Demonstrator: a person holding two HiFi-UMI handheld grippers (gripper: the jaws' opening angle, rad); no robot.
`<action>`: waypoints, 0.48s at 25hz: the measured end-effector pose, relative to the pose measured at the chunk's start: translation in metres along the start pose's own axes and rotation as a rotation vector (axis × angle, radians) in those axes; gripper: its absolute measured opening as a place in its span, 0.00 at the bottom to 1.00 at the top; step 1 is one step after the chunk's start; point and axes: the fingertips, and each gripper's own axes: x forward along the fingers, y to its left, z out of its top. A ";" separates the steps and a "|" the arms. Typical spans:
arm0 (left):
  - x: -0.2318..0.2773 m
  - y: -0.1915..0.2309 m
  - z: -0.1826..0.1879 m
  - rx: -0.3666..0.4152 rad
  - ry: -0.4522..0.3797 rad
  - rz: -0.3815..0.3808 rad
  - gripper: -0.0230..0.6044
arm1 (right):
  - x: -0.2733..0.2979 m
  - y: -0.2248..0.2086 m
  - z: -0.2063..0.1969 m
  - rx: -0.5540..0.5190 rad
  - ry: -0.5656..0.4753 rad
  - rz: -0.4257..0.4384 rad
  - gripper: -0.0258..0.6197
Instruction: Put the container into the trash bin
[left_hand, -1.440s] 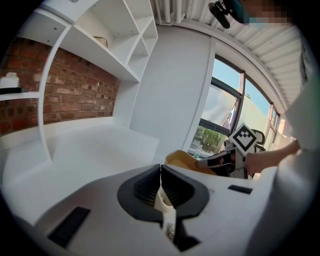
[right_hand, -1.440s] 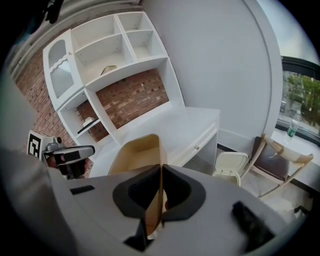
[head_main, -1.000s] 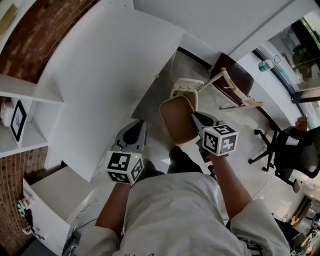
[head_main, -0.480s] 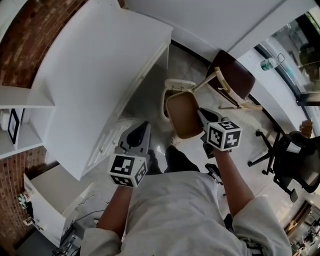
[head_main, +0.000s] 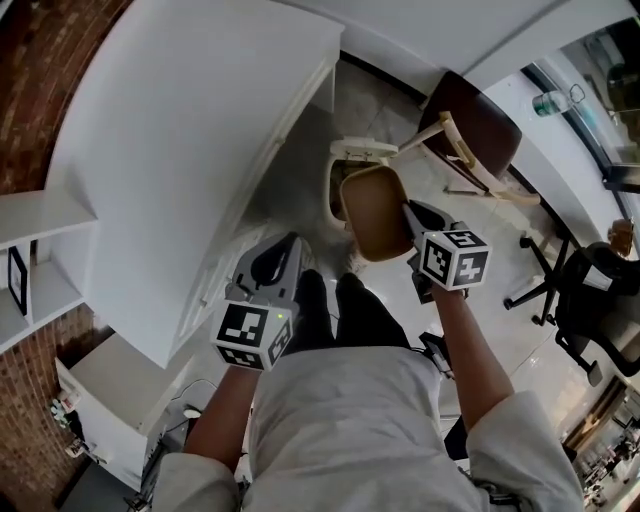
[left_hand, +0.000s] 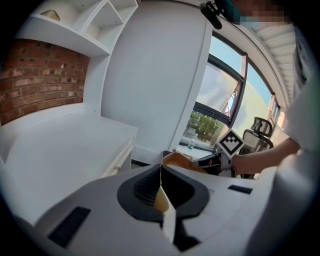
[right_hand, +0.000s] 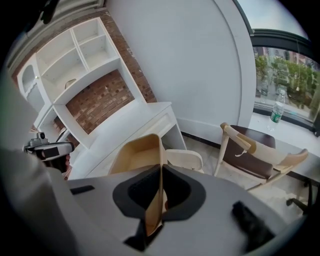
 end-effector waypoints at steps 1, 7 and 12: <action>0.004 0.004 -0.001 0.003 0.005 -0.007 0.06 | 0.005 -0.002 -0.002 0.007 0.004 -0.007 0.09; 0.034 0.024 -0.008 0.010 0.028 -0.040 0.06 | 0.036 -0.017 -0.013 0.053 0.016 -0.049 0.09; 0.057 0.043 -0.021 -0.010 0.043 -0.050 0.06 | 0.061 -0.029 -0.020 0.079 0.016 -0.077 0.09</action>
